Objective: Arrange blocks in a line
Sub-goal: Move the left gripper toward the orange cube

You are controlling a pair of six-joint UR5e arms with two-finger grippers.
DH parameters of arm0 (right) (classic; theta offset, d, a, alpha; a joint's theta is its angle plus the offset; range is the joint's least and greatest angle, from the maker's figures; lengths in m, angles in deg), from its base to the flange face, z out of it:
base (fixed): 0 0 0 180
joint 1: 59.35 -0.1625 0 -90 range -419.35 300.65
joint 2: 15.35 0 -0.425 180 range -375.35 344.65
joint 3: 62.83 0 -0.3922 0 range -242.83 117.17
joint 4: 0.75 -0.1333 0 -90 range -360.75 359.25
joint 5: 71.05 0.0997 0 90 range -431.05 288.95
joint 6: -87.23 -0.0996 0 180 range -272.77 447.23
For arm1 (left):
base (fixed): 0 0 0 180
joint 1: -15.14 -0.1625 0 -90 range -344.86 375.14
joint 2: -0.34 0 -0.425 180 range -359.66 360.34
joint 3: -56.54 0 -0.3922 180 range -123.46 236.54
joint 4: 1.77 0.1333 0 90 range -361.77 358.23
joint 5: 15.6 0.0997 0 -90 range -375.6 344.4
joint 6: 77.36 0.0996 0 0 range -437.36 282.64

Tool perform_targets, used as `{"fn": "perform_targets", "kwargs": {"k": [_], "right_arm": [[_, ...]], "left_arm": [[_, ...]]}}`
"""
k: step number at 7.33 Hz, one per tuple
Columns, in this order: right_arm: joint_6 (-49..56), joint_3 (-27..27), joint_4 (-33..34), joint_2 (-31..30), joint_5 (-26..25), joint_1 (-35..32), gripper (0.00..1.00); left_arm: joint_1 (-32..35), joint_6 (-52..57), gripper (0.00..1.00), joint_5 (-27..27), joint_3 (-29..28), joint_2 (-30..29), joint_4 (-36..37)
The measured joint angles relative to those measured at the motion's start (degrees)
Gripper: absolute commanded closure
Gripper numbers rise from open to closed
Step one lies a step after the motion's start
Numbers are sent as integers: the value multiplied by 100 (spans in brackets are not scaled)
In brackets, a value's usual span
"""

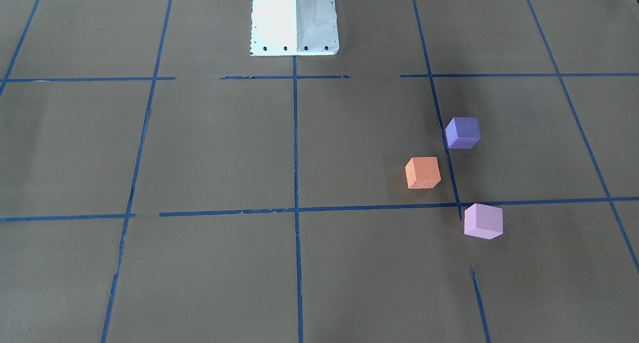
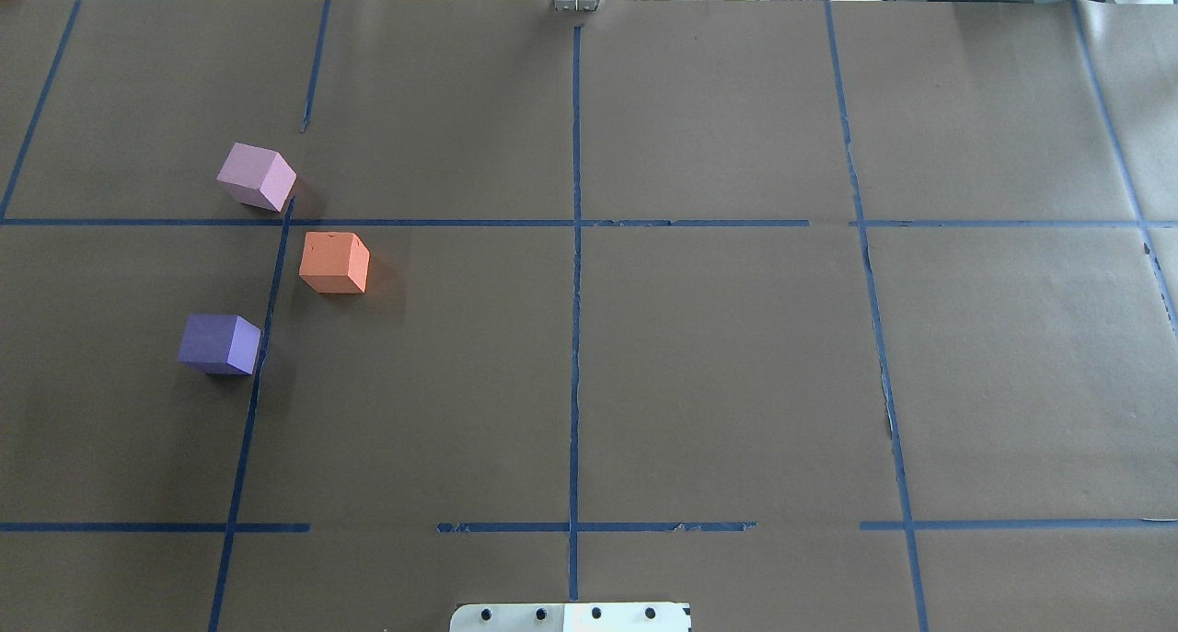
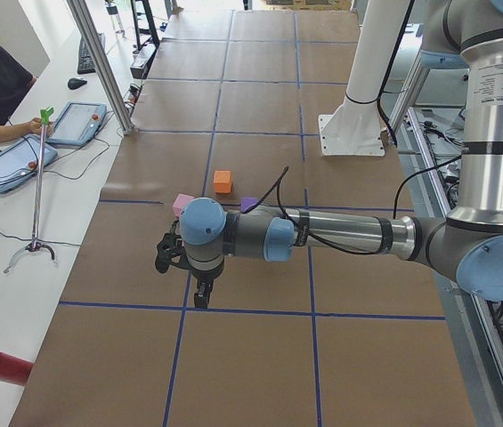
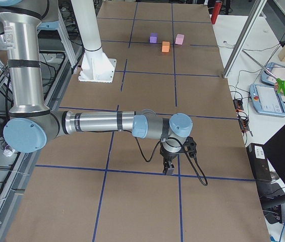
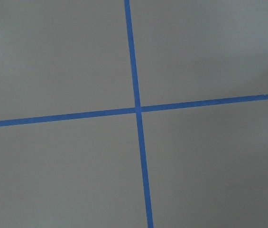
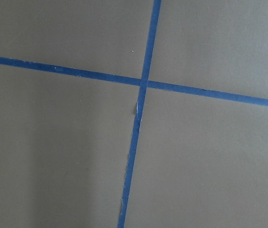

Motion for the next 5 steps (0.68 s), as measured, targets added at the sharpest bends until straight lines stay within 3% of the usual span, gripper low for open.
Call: {"fn": "perform_targets", "kwargs": {"k": [3,5], "right_arm": [[2,0,0,0,0,0,0],[0,1,0,0,0,0,0]], "left_arm": [[-88,-44,0,0,67,-104,33],[-479,-408,0,17,313,-621,425]]}}
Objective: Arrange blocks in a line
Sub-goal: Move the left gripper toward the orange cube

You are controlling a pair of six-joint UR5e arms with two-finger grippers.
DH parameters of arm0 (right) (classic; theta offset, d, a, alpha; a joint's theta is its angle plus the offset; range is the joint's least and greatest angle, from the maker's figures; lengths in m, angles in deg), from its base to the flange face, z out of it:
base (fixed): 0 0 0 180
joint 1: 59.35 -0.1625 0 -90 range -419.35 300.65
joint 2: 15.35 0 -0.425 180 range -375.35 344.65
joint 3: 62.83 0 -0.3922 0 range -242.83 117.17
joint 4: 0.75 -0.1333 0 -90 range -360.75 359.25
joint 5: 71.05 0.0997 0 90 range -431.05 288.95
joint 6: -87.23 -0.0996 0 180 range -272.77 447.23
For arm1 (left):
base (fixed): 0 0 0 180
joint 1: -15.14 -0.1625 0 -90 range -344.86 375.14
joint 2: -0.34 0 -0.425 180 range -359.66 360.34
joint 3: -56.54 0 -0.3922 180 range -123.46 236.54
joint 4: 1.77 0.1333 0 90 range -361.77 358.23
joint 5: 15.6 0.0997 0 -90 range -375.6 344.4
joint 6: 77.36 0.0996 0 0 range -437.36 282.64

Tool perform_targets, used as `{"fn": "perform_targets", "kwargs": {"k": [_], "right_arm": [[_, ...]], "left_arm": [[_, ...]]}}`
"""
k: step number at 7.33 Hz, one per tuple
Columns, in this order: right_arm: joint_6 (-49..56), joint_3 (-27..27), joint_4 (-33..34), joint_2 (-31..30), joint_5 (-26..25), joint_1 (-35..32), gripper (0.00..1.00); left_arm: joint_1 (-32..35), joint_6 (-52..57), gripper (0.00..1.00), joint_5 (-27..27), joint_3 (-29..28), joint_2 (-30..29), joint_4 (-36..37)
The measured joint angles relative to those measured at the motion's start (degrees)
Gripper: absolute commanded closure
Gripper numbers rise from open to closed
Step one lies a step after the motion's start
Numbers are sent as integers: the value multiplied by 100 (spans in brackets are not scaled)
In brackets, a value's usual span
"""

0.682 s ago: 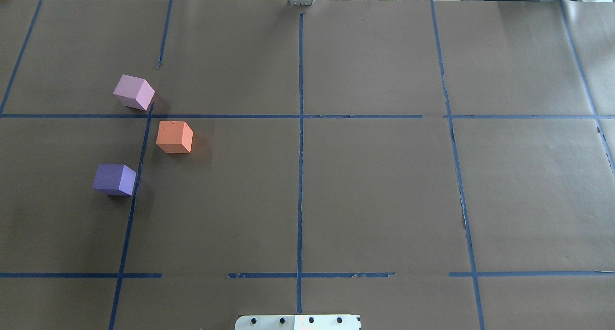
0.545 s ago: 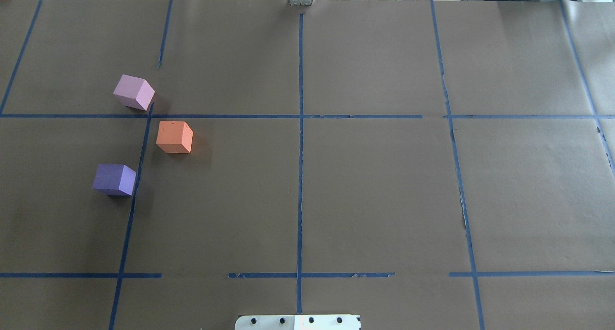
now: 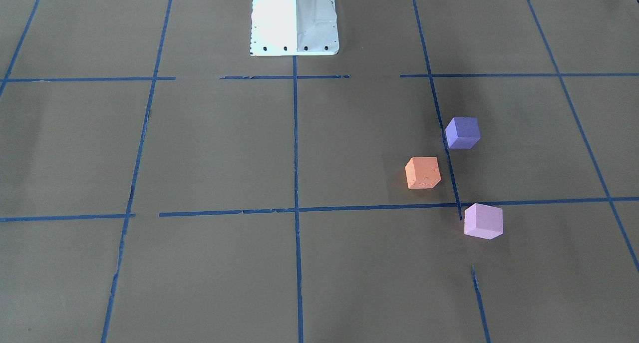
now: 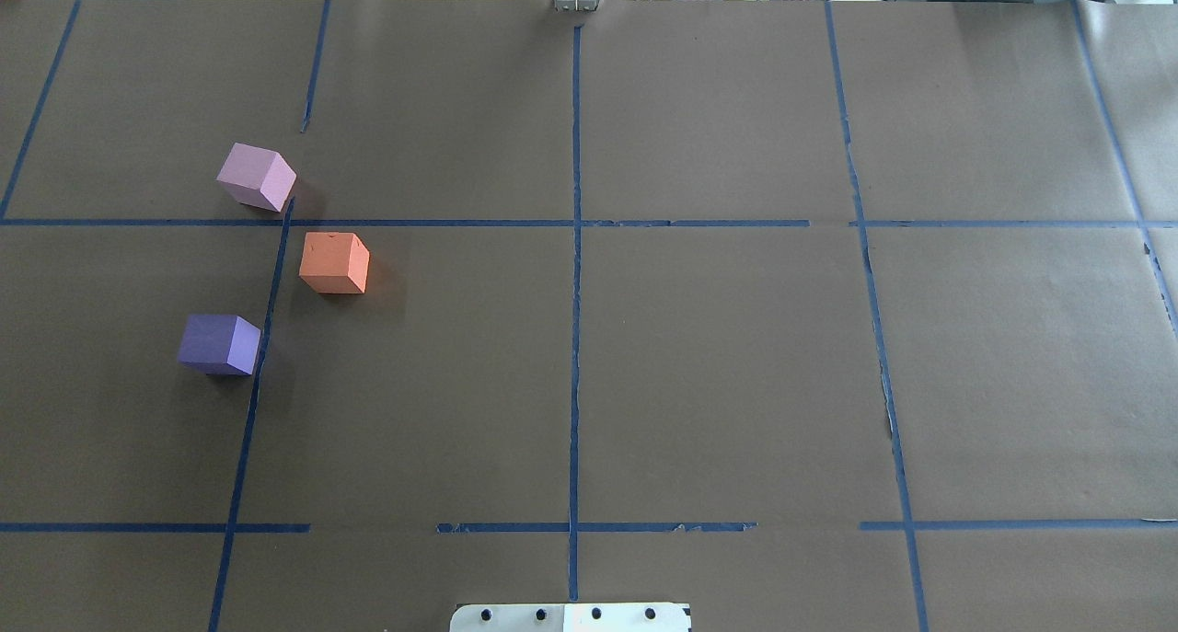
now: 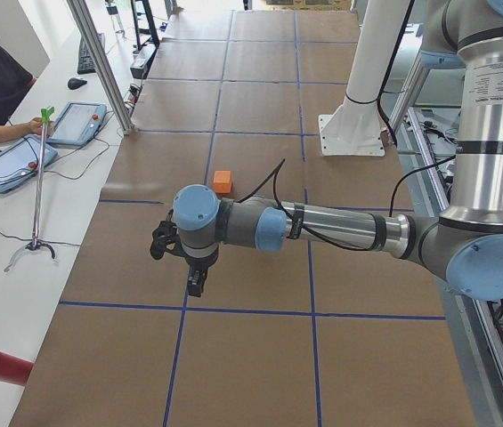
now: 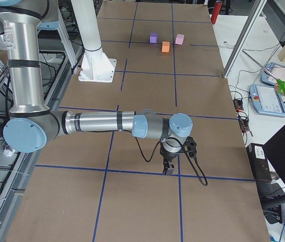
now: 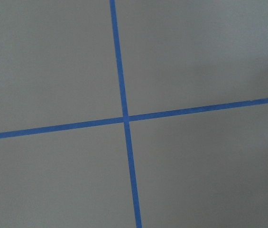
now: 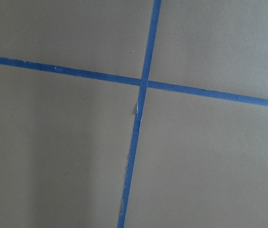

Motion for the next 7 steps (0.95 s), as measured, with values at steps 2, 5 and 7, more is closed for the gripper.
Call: {"fn": "perform_targets", "kwargs": {"k": [2,5,7], "right_arm": [[0,-2,0,0,0,0,0],[1,-2,0,0,0,0,0],[3,-3,0,0,0,0,0]], "left_arm": [[-657,-779,0,38,262,-1029,902],[-1853,-2567,0,37,323,-2124,1251],[-2627,-3640,0,38,-31,-2395,680]]}}
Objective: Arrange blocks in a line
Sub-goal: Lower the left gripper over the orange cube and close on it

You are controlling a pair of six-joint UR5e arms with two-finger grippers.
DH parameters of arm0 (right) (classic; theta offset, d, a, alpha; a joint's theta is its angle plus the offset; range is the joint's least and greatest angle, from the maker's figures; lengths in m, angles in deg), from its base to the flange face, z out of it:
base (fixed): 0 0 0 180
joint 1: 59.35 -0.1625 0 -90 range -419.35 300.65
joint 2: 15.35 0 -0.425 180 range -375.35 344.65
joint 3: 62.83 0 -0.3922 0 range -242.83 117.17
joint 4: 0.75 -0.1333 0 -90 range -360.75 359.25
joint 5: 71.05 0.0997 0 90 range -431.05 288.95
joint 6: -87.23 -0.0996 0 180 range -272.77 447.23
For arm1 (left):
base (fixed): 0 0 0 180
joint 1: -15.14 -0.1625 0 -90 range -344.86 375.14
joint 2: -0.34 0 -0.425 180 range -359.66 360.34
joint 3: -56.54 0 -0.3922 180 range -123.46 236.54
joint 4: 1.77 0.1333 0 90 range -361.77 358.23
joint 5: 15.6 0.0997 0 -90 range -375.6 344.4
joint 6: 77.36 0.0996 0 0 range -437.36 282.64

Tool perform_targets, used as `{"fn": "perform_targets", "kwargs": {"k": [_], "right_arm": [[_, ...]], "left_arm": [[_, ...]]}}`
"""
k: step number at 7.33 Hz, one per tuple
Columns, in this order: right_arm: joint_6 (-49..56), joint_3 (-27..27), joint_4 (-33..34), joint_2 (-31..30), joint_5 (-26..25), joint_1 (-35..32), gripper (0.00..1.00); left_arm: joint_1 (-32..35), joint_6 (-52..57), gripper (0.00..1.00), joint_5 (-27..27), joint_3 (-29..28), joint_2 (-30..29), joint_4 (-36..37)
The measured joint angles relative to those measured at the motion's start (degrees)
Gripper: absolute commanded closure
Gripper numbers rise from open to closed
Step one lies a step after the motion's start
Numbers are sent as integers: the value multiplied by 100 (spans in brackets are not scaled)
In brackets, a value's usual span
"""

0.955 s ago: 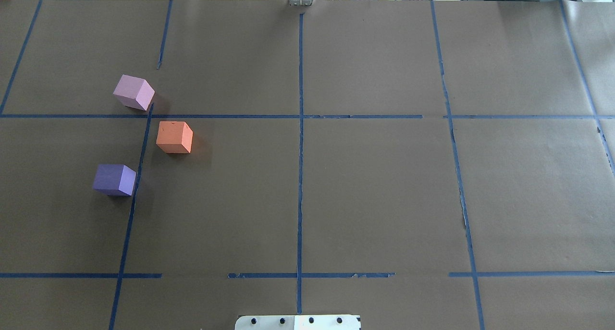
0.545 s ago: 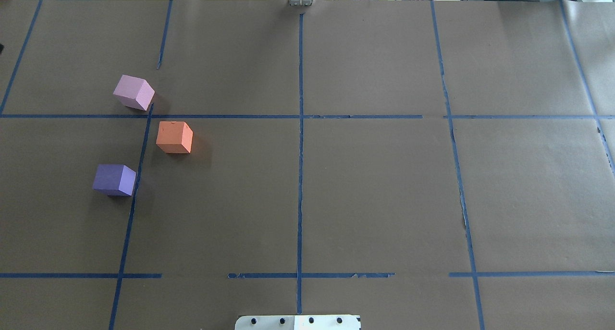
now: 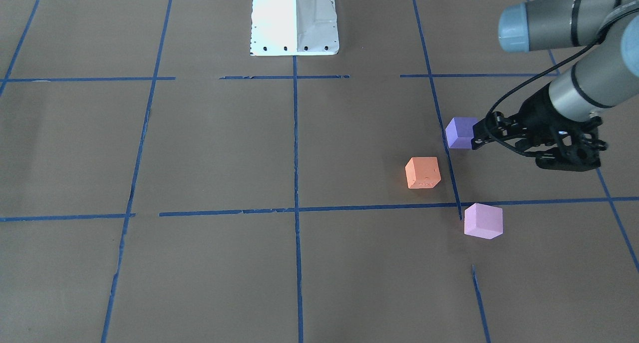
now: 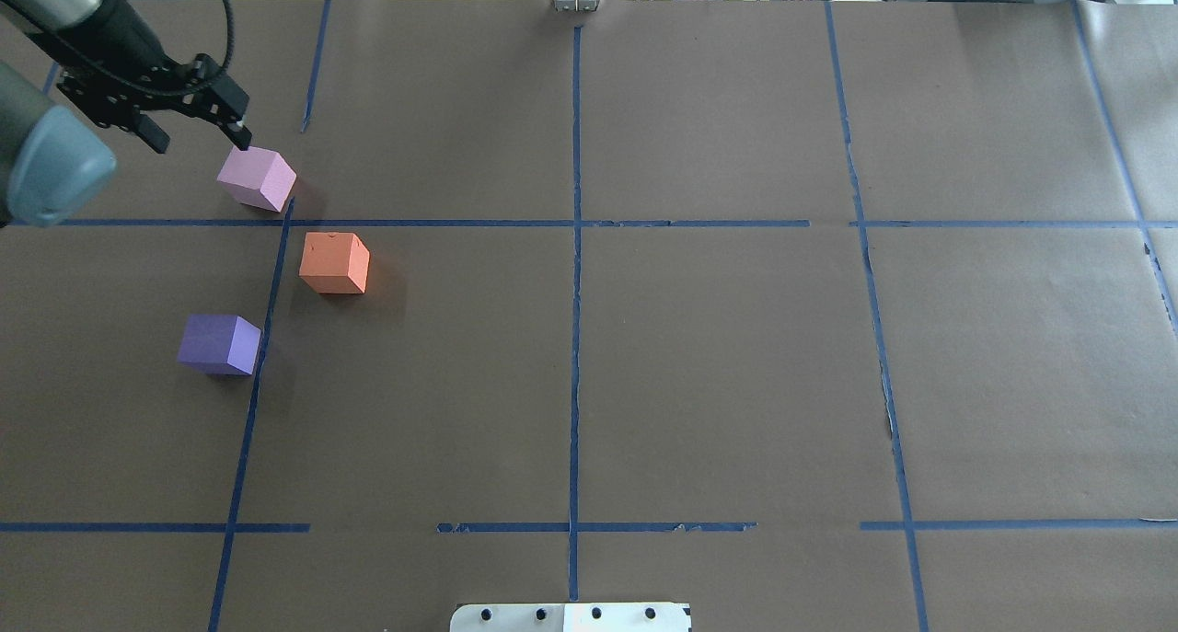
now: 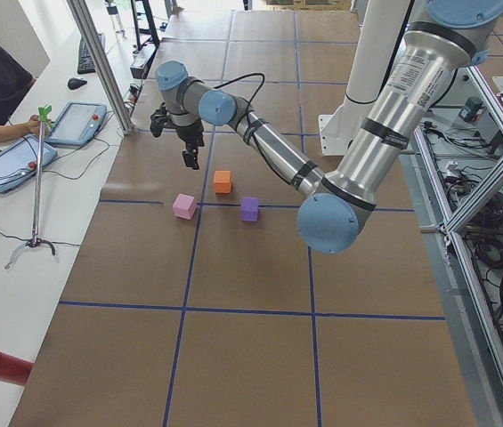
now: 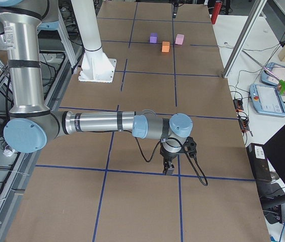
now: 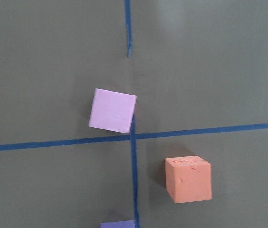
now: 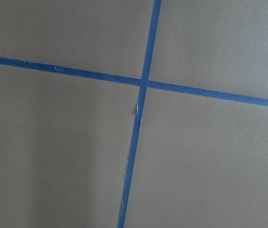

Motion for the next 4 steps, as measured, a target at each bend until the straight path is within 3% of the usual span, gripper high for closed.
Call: {"fn": "perform_targets", "kwargs": {"k": [4], "right_arm": [[-4,3,0,0,0,0,0]], "left_arm": [[-918,-1451,0,443,-789,-44,-1237]]}}
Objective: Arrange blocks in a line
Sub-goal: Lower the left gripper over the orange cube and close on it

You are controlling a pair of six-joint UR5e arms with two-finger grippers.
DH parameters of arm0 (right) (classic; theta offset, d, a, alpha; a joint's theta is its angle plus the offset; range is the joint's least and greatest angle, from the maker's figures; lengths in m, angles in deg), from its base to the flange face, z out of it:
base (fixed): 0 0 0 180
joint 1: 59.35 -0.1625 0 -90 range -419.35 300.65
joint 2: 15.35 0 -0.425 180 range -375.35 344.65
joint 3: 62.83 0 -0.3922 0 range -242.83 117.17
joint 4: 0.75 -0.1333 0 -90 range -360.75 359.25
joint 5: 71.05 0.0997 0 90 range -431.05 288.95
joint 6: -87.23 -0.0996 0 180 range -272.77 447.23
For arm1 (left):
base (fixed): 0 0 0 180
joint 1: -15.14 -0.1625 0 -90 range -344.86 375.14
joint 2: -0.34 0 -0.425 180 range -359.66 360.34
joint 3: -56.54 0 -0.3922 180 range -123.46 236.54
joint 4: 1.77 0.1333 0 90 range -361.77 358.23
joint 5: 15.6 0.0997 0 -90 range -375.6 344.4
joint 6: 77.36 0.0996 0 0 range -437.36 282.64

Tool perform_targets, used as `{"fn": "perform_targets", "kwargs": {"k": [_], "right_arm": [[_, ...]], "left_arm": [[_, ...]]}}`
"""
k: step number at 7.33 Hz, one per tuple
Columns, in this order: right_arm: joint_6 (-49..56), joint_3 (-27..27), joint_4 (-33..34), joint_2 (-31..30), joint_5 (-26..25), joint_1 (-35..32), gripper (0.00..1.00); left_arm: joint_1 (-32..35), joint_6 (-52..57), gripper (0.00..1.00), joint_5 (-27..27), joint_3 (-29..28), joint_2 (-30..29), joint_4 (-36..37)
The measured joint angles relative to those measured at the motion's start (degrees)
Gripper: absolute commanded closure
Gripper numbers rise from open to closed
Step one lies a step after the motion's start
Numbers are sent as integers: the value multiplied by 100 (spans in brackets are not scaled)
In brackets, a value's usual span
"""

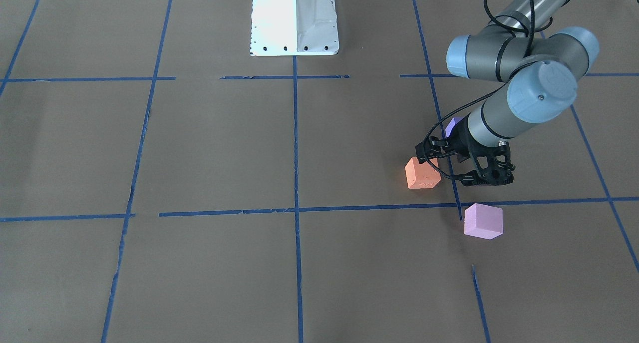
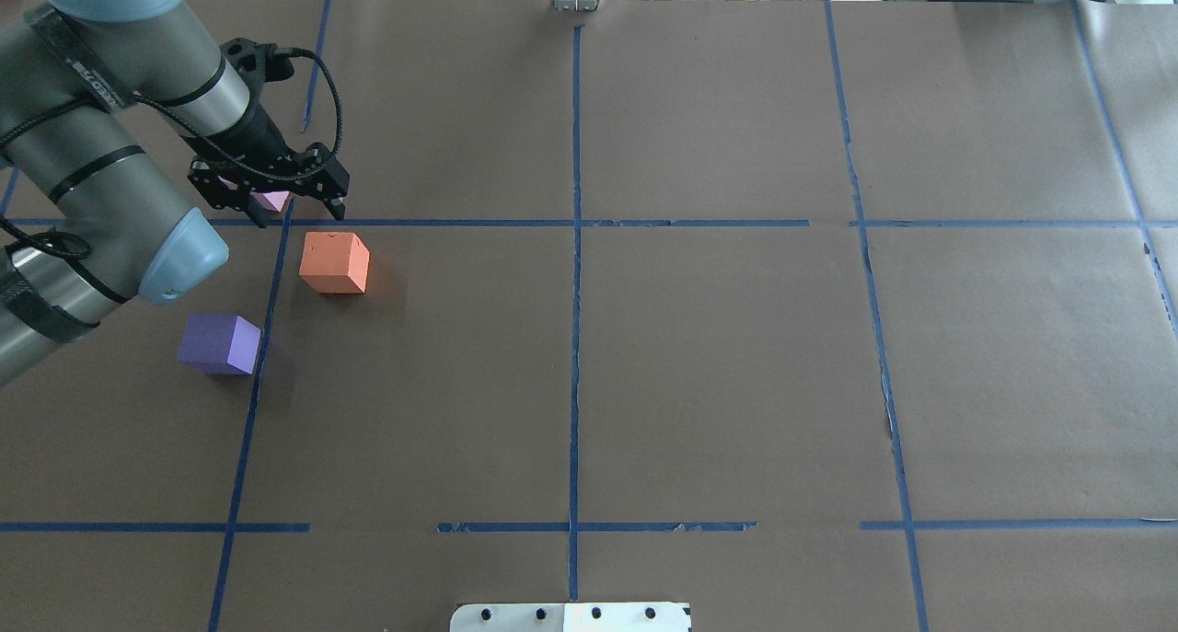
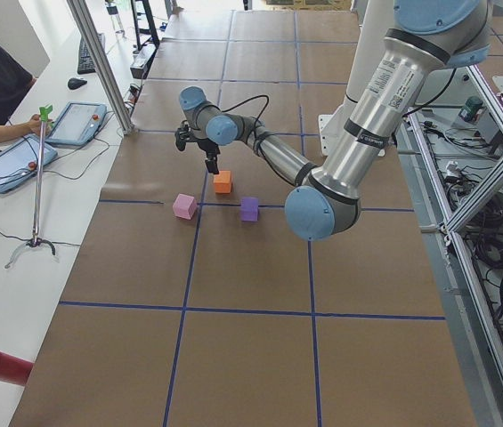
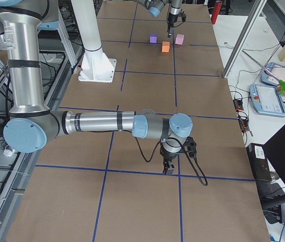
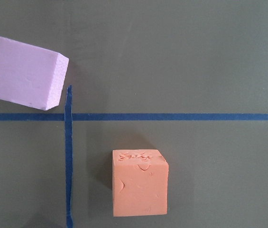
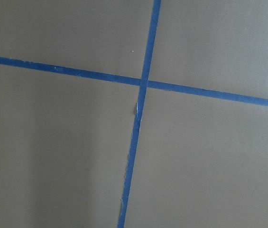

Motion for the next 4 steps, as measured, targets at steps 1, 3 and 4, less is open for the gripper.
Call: {"fn": "perform_targets", "kwargs": {"k": [1,3,4], "right_arm": [[1,0,0,0,0,0,0],[6,0,0,0,0,0,0],[3,-1,0,0,0,0,0]], "left_arm": [[-81,-199,0,46,-176,-3,-246],[-230,-461,0,291,-387,-10,-534],[-317,-564,0,425,-449,-9,-654]]}}
